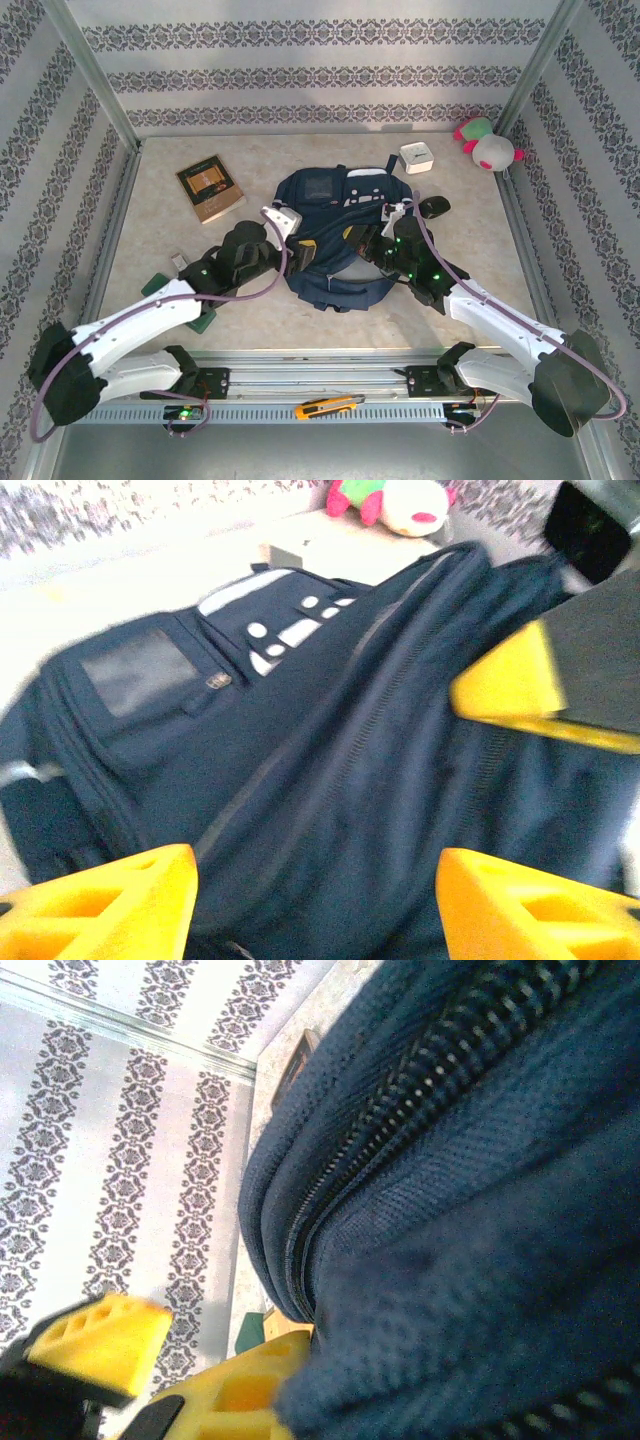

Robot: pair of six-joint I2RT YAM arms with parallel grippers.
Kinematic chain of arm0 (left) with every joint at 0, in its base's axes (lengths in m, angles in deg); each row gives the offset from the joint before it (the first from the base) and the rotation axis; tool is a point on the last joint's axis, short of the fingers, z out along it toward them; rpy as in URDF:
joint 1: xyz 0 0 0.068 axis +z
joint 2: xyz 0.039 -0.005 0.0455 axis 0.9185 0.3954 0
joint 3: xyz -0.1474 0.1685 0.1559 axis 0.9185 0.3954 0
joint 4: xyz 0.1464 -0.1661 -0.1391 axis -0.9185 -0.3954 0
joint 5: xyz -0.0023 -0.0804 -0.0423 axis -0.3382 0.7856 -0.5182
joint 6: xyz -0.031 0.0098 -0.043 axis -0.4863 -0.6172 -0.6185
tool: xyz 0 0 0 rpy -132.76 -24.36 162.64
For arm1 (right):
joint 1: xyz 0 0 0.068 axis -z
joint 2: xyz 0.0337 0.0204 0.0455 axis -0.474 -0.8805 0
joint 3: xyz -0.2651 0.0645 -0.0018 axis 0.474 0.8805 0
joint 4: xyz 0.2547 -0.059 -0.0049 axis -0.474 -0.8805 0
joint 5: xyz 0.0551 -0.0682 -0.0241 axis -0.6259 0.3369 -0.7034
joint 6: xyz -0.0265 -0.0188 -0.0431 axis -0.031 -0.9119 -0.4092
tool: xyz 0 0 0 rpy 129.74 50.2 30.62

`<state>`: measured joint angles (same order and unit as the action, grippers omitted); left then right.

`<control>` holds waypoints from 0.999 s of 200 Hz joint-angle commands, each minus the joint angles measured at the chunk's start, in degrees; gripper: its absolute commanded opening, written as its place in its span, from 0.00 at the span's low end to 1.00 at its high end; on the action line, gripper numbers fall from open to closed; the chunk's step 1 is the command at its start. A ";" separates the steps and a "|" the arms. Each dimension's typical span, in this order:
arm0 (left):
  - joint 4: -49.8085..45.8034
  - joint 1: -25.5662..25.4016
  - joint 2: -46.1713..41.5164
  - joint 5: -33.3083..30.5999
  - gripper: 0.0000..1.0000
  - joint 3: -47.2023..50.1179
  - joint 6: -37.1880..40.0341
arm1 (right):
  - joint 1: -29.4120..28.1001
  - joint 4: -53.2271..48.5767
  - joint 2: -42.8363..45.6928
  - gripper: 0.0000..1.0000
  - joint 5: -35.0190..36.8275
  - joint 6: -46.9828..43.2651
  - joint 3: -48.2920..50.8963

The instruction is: Pack the student bag

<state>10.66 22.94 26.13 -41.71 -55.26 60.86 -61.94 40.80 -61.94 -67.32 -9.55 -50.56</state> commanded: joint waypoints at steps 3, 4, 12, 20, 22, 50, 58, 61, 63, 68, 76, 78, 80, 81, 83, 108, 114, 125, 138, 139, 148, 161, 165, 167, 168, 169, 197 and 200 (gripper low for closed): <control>-12.82 -3.74 -2.38 1.93 0.63 -1.00 -20.54 | -0.97 5.90 -0.49 0.00 3.37 0.56 -3.35; -13.03 -3.89 -2.42 1.87 0.63 -0.97 -20.90 | -1.02 5.89 -0.49 0.00 3.39 0.51 -3.35; -14.74 -5.28 -2.56 1.45 0.62 -0.94 -23.74 | -1.04 6.05 -0.76 0.00 3.42 0.34 -3.74; -15.51 -6.75 -2.42 1.28 0.62 -0.77 -25.75 | -1.16 6.06 -0.92 0.00 3.40 0.21 -4.01; -15.52 -7.12 -2.39 1.27 0.61 -0.71 -26.11 | -1.11 6.06 -1.04 0.00 3.35 0.19 -4.05; -15.64 -11.23 1.07 2.05 0.58 -1.51 -29.22 | -1.28 6.16 -1.42 0.00 3.21 0.19 -4.24; -15.38 -12.12 2.35 2.48 0.57 -2.05 -29.51 | -1.41 6.23 -1.45 0.00 3.33 0.26 -4.16; -15.19 -12.41 2.89 2.65 0.57 -2.24 -29.52 | -1.42 6.22 -1.39 0.00 3.33 0.27 -4.15; -15.05 -12.64 3.24 2.67 0.57 -2.33 -29.52 | -1.46 6.23 -1.42 0.00 3.35 0.28 -4.15; -14.83 -13.17 3.87 2.68 0.57 -2.74 -29.52 | -1.51 6.20 -1.40 0.00 3.33 0.31 -4.09; -14.45 -13.74 5.09 2.17 0.58 -3.14 -29.81 | -1.64 6.40 -1.41 0.00 3.33 0.38 -4.07; -14.34 -13.78 5.33 2.05 0.57 -3.21 -29.85 | -1.65 6.48 -1.38 0.00 3.33 0.41 -4.07; -14.31 -13.84 5.57 1.95 0.57 -3.27 -29.91 | -1.70 6.50 -1.46 0.00 3.39 0.44 -4.07; -14.26 -13.86 5.68 1.83 0.57 -3.30 -30.02 | -1.70 6.50 -1.46 0.00 3.39 0.44 -4.07; -14.13 -13.88 5.94 1.63 0.58 -3.36 -30.17 | -1.71 6.53 -1.50 0.00 3.34 0.53 -4.07; -11.71 -13.89 7.82 -1.20 0.58 -3.24 -31.47 | -2.43 6.78 -1.55 0.00 3.34 0.52 -4.41; -10.94 -13.93 8.13 -1.79 0.57 -3.24 -31.77 | -2.60 6.81 -1.50 0.00 3.38 0.45 -4.55; -9.40 -13.94 8.64 -2.36 0.56 -3.36 -31.71 | -2.85 6.78 -1.47 0.00 3.33 0.23 -4.75; -8.36 -13.97 9.47 -3.16 0.53 -3.89 -31.67 | -3.25 6.72 -1.50 0.00 3.51 0.23 -4.90; -8.34 -13.93 9.56 -3.18 0.52 -3.91 -31.70 | -3.26 6.74 -1.57 0.00 3.55 0.25 -4.92; -8.05 -13.92 10.22 -3.43 0.50 -4.38 -31.80 | -3.51 6.75 -1.62 0.00 3.72 0.34 -5.01; -7.40 -13.98 11.19 -3.24 0.46 -4.67 -32.31 | -3.97 6.84 -1.56 0.00 4.34 0.33 -5.03; -7.07 -13.98 11.40 -3.09 0.44 -4.66 -32.52 | -4.18 6.76 -1.62 0.00 4.59 0.38 -5.03; -6.95 -13.98 11.54 -2.98 0.43 -4.67 -32.69 | -4.21 6.76 -1.63 0.00 4.58 0.38 -5.08; -6.89 -13.98 11.61 -3.01 0.43 -4.65 -32.73 | -4.26 6.77 -1.63 0.00 4.61 0.37 -5.10; -6.81 -13.98 11.69 -2.98 0.42 -4.69 -32.84 | -4.34 6.77 -1.63 0.00 4.63 0.41 -5.11; -4.67 -13.99 12.64 -2.25 0.35 -4.57 -34.72 | -5.69 6.91 -2.44 0.00 5.50 0.44 -5.62; -4.52 -13.99 12.72 -2.20 0.35 -4.64 -34.83 | -5.80 7.02 -2.52 0.00 5.61 0.43 -5.64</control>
<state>1.30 9.70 38.07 -43.94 -58.32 28.29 -66.07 41.44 -64.33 -62.43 -9.12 -52.61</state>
